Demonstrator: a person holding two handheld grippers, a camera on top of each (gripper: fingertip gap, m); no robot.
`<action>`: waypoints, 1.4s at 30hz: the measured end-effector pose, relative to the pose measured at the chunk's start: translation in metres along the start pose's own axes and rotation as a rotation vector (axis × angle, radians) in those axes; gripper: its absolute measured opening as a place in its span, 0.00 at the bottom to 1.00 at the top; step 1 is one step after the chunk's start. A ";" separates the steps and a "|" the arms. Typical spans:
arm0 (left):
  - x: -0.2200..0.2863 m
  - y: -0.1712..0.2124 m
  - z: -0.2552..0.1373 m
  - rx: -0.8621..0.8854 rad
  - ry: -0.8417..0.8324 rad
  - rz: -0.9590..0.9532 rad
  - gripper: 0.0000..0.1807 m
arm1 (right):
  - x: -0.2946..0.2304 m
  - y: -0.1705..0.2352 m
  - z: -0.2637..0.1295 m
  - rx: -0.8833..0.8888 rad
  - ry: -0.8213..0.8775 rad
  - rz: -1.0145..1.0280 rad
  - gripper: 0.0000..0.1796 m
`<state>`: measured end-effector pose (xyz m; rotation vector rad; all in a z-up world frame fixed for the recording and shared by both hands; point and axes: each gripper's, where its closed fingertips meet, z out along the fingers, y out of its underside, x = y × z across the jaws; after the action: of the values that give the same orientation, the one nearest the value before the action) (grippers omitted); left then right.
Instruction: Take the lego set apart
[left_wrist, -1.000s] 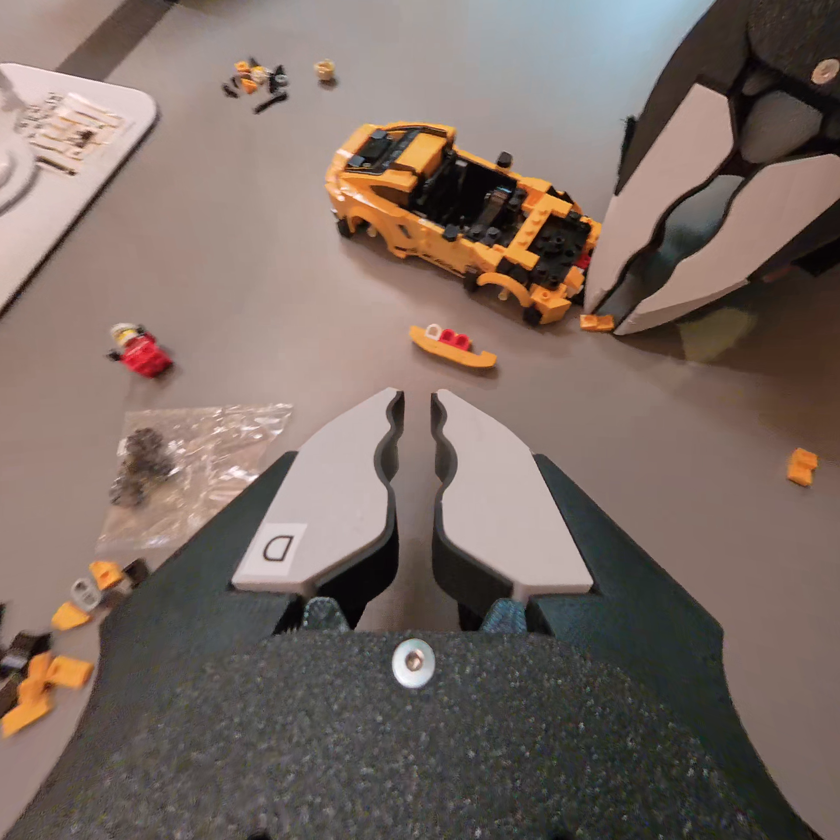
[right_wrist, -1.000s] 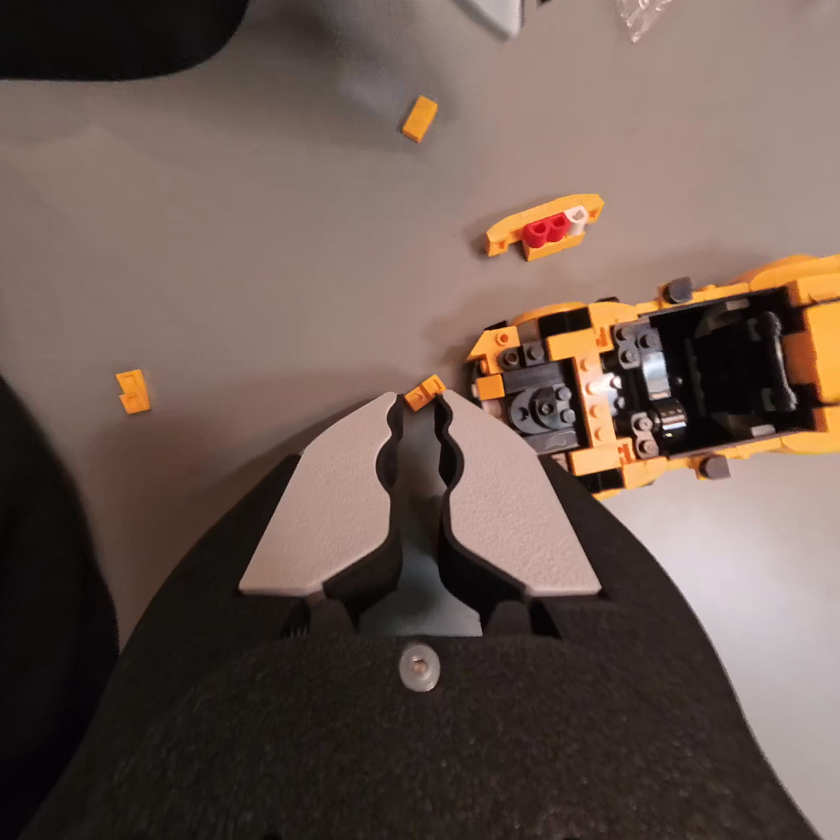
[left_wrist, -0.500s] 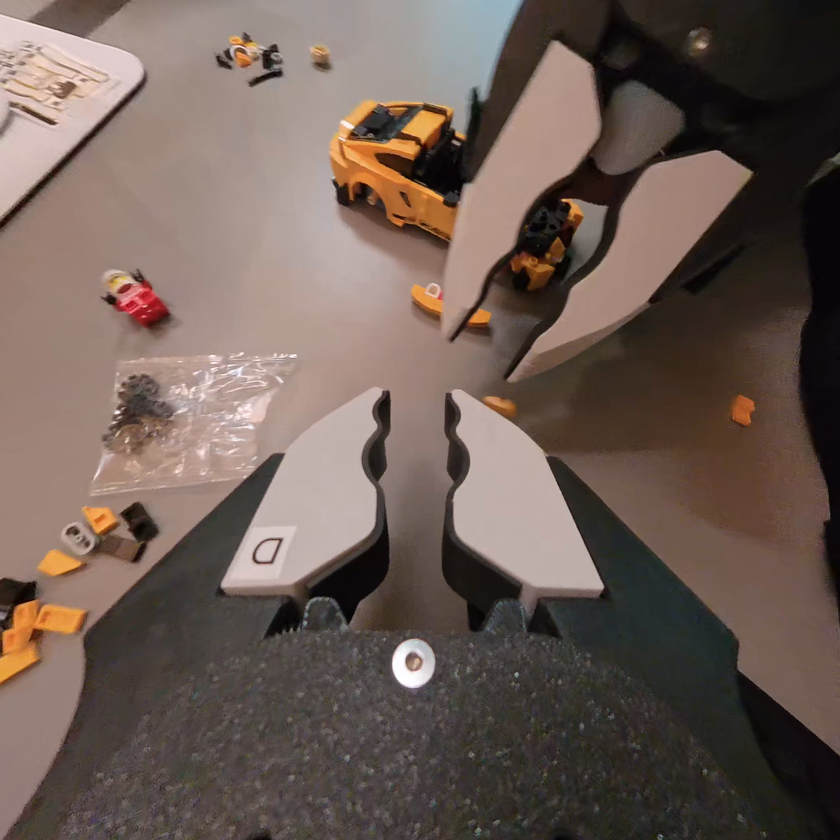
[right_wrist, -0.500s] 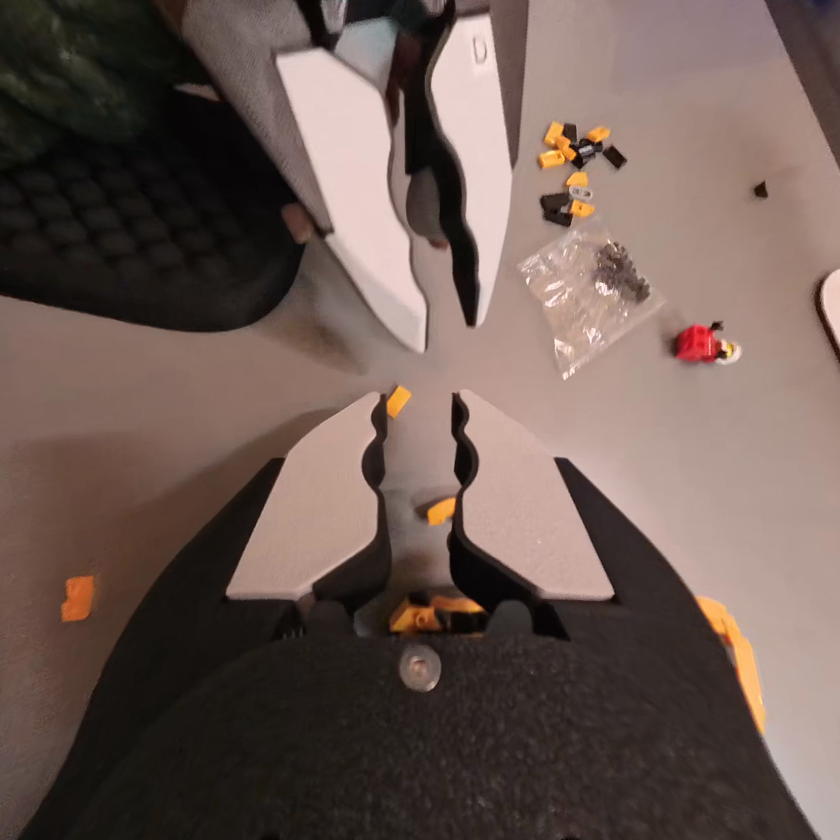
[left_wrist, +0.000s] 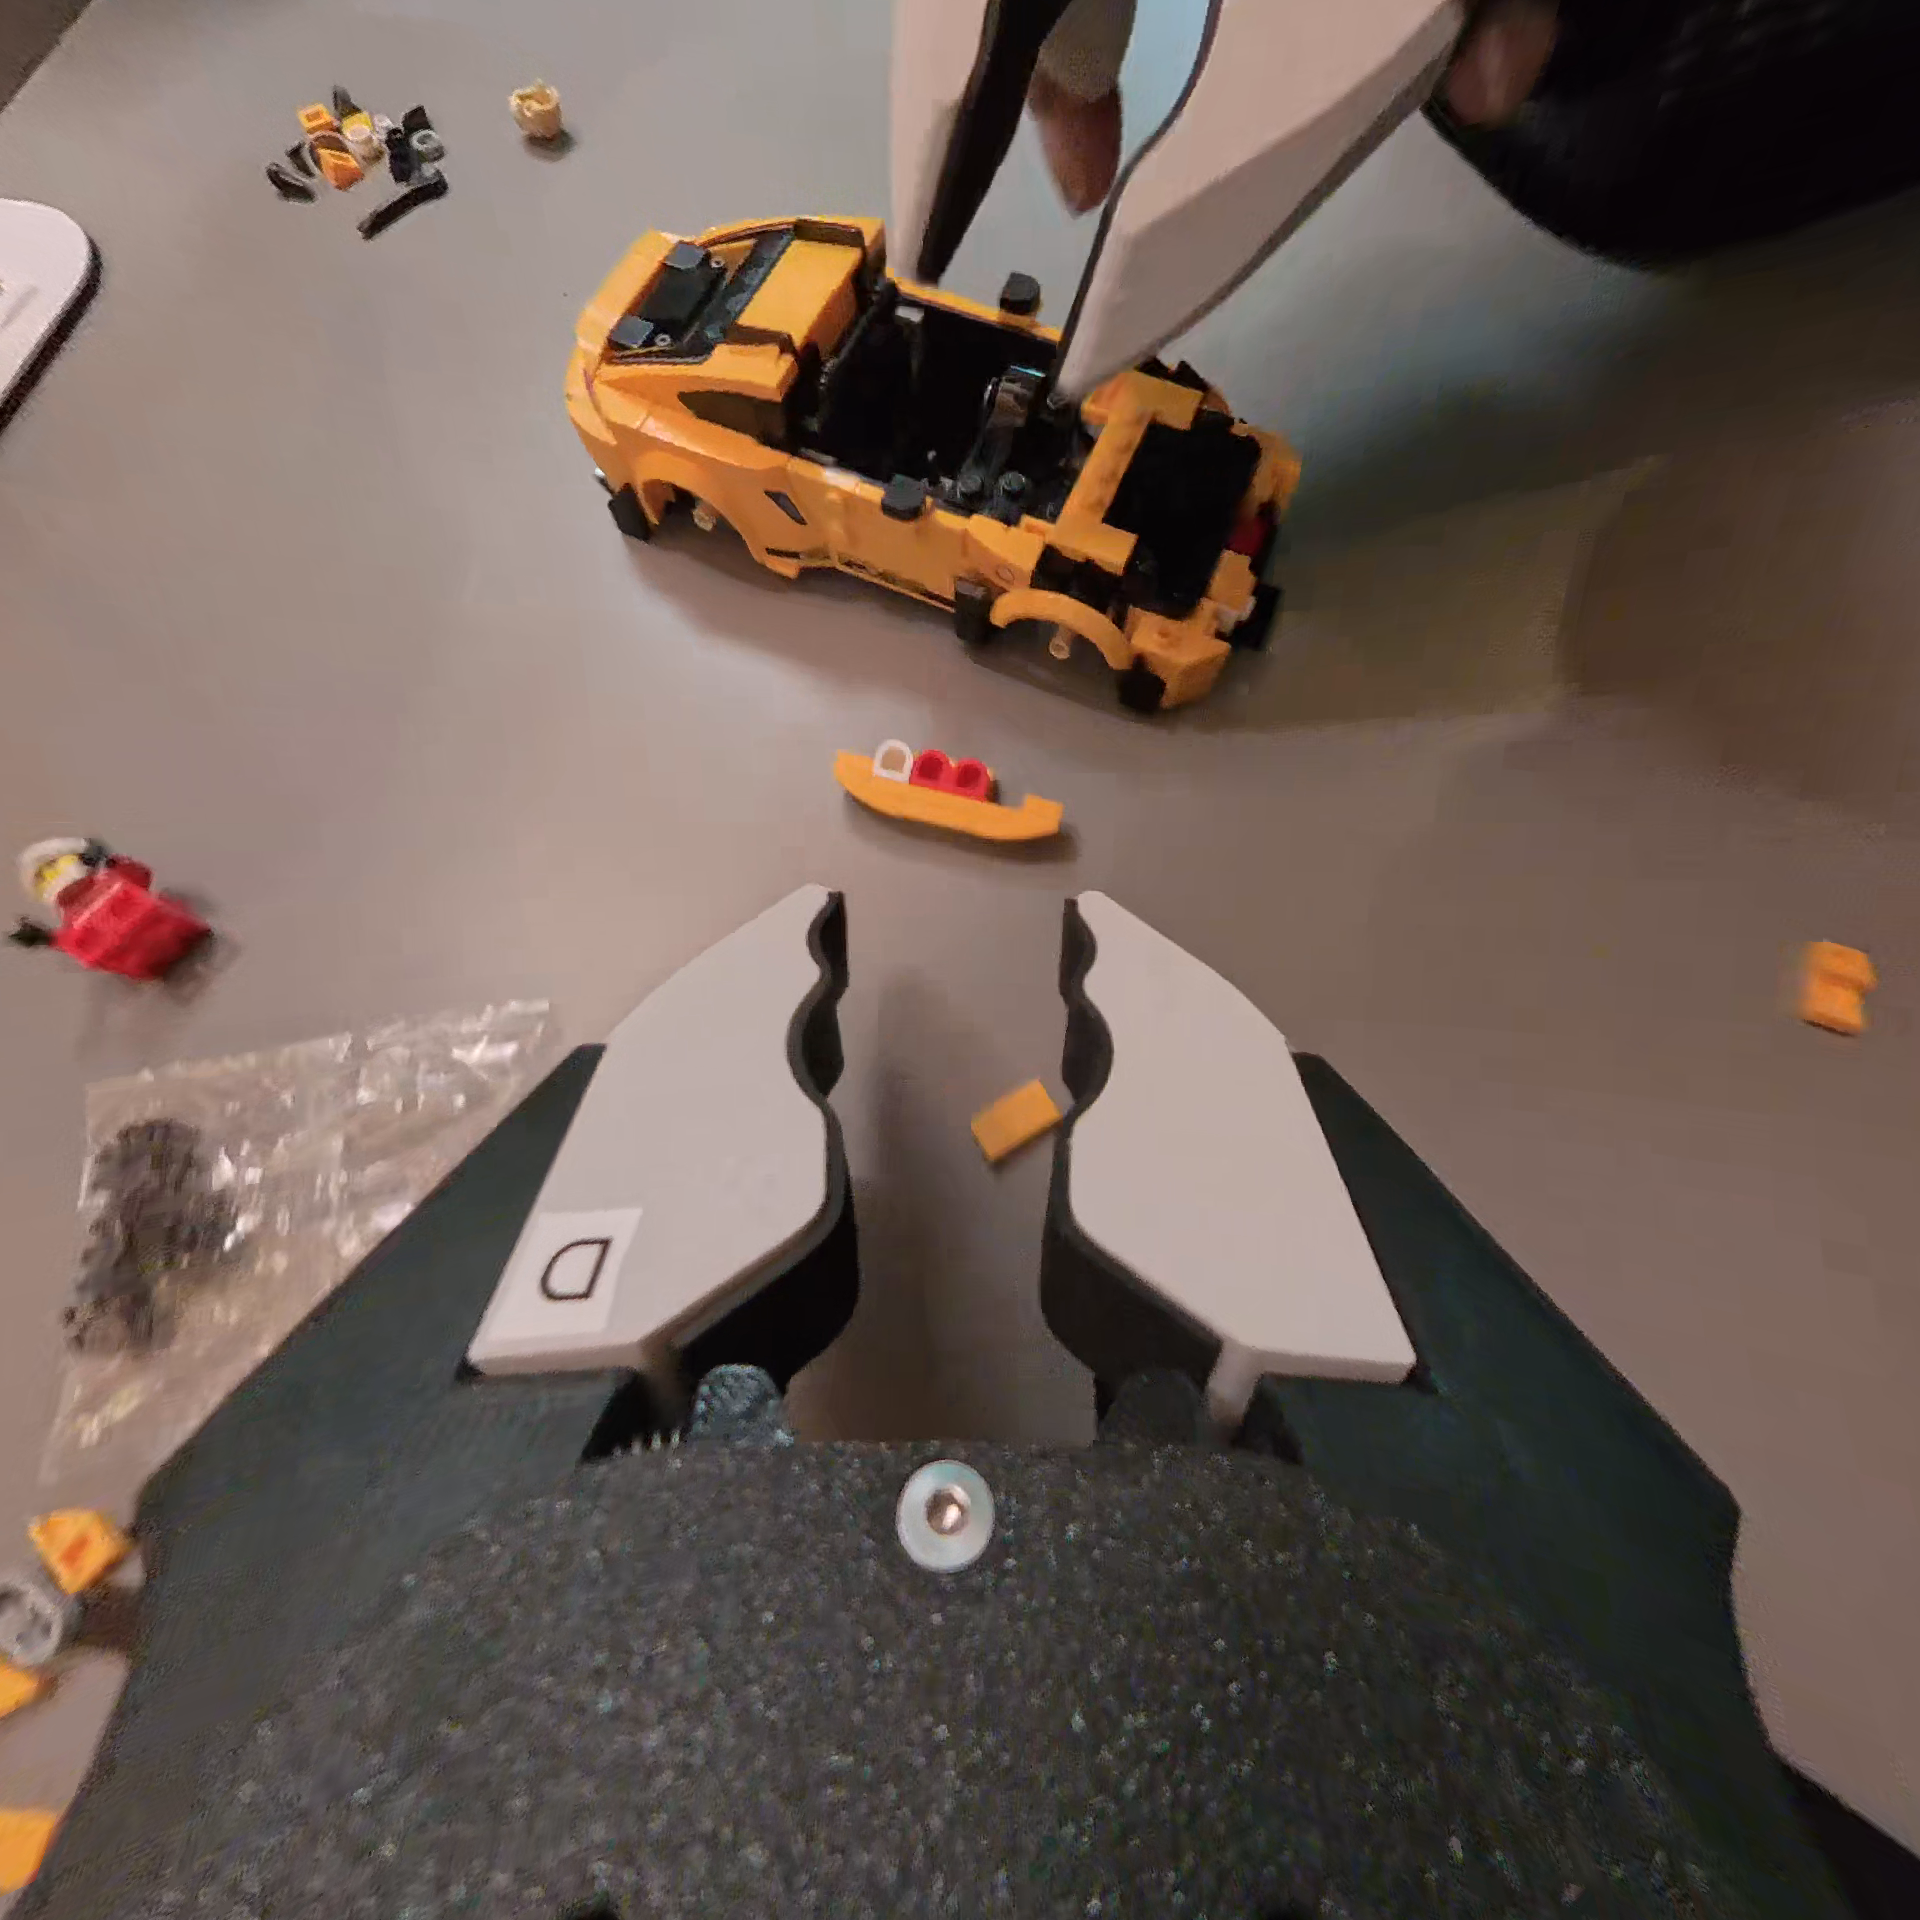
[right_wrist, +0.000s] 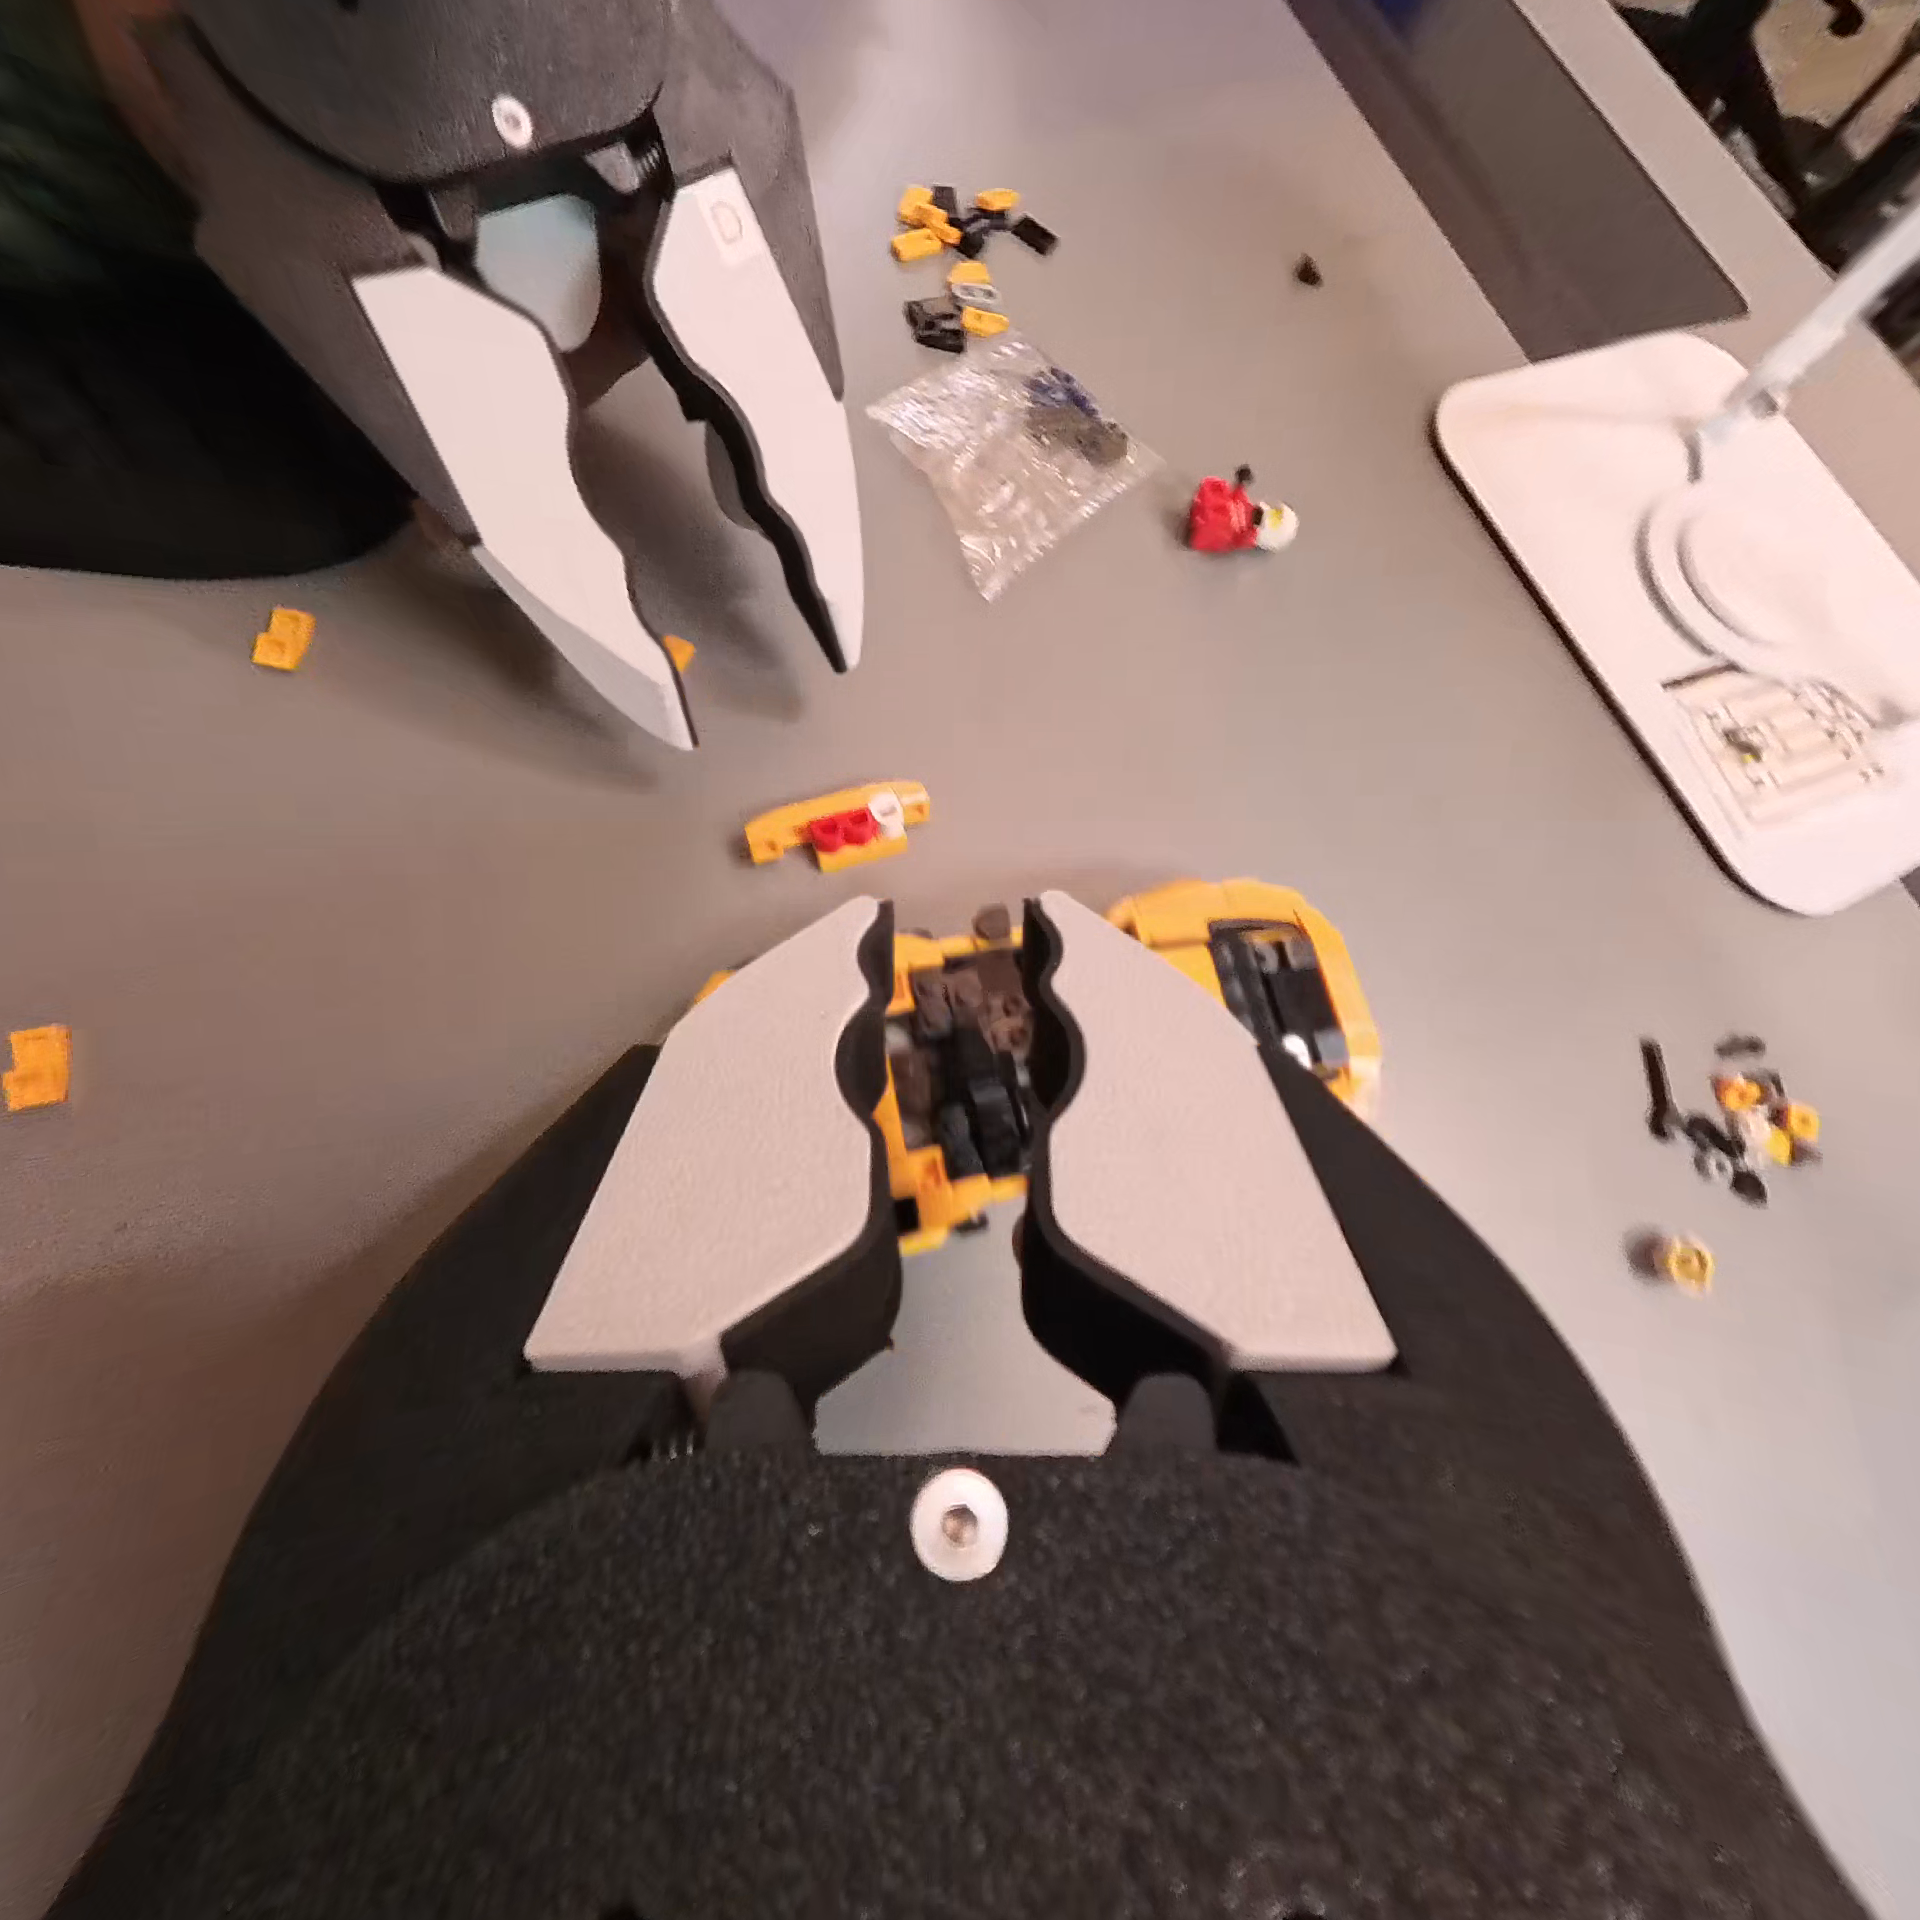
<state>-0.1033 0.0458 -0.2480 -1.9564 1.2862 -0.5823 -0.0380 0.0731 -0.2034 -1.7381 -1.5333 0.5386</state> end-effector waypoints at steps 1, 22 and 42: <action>0.000 -0.002 0.007 -0.008 0.007 0.014 0.24 | 0.003 0.005 -0.006 0.004 0.011 0.017 0.13; 0.020 -0.012 0.020 -0.086 0.129 -0.036 0.27 | -0.019 0.087 -0.019 -0.086 -0.110 -0.341 0.17; 0.012 0.002 -0.005 -0.152 -0.111 -0.186 0.27 | -0.041 0.018 0.020 0.066 -0.140 -0.043 0.14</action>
<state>-0.1028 0.0328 -0.2465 -2.2180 1.1150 -0.4693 -0.0489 0.0383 -0.2359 -1.6433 -1.6266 0.6935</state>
